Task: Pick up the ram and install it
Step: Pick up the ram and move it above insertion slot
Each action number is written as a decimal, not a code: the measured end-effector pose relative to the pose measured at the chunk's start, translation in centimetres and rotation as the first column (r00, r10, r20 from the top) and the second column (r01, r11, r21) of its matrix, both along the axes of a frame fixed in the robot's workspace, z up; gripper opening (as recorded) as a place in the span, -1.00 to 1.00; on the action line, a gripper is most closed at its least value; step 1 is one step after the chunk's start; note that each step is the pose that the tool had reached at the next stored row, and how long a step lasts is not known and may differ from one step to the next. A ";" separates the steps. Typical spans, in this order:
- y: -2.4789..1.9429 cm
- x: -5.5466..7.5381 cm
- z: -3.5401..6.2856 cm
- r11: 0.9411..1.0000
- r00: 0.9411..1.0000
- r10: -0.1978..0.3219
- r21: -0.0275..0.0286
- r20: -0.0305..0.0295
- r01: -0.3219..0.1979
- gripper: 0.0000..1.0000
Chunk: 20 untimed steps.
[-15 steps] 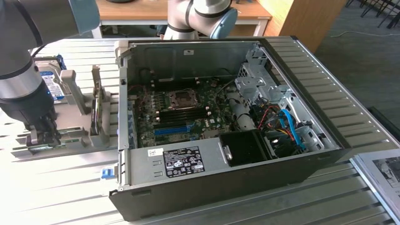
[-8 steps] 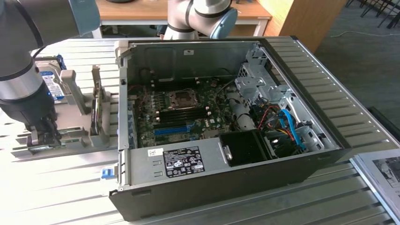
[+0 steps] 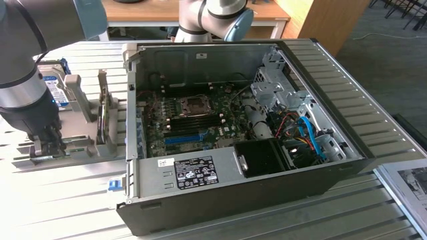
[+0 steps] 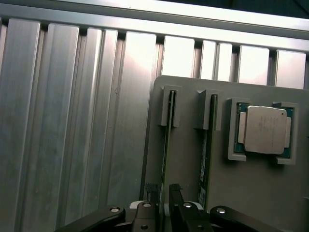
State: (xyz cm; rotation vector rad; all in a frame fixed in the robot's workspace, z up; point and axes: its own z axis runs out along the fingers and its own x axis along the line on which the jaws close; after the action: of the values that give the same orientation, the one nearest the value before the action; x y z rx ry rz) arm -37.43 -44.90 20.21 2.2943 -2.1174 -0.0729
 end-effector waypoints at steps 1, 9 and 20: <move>0.00 0.0 0.00 1.000 1.000 0.000 0.000 0.000 0.000 -0.53; 0.00 0.0 -0.06 1.000 1.000 0.000 0.000 0.000 0.000 -0.53; 0.09 0.0 -0.24 1.000 1.000 0.000 0.000 0.000 0.000 -0.53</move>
State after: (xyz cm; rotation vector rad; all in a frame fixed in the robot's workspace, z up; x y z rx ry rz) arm -37.43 -44.81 19.97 2.2945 -2.1174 -0.0729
